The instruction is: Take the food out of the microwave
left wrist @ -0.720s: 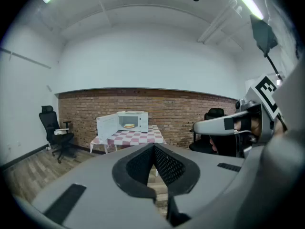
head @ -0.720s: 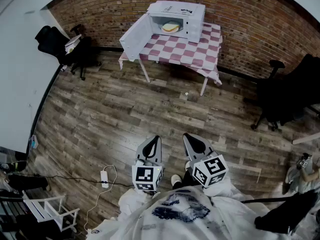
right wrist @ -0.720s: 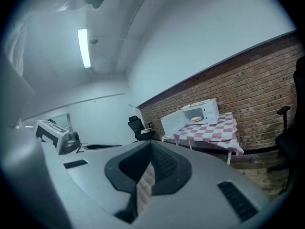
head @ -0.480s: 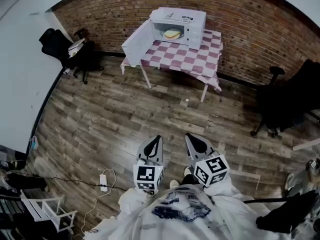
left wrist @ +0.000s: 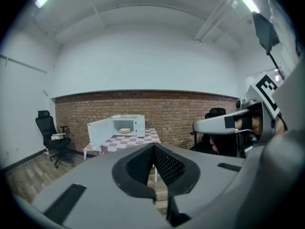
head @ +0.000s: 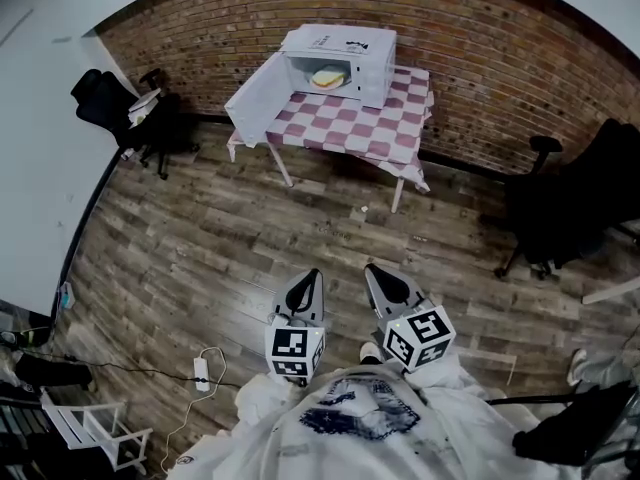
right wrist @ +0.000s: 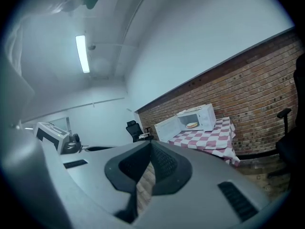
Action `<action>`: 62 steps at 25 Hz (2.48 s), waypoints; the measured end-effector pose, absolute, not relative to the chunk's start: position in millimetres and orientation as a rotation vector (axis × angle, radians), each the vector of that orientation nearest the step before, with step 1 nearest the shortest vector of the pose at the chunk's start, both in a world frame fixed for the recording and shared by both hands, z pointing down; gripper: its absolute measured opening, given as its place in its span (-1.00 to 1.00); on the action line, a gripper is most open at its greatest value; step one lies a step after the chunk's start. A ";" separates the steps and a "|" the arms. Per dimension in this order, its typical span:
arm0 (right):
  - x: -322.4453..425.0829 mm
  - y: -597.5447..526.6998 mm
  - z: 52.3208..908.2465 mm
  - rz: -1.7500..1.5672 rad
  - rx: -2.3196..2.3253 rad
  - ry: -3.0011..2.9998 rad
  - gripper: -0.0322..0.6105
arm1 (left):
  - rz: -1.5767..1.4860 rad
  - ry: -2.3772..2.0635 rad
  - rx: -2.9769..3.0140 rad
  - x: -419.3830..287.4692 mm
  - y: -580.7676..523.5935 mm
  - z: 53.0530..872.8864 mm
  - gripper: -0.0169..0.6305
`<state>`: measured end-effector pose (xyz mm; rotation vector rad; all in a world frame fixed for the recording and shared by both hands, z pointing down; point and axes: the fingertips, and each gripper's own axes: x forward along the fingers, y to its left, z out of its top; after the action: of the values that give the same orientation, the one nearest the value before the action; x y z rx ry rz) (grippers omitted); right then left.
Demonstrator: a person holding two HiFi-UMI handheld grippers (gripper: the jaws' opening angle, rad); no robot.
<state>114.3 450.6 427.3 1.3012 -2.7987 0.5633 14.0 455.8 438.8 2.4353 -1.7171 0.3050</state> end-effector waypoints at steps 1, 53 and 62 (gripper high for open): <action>117.5 446.8 427.6 0.570 1.300 -2.801 -0.86 | 0.300 -1.720 2.425 17.2 452.4 439.1 -0.92; -47.0 99.4 449.6 0.615 1.215 -2.748 -0.86 | 0.271 -1.712 2.354 -145.9 103.2 458.7 -0.92; -58.7 62.9 449.3 0.621 1.316 -2.716 -0.86 | 0.263 -1.635 2.417 -158.5 59.0 458.4 -0.92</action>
<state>-58.7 62.9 449.3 1.3164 -2.7156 0.6213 -158.5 59.0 458.4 2.4170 -1.6345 0.2626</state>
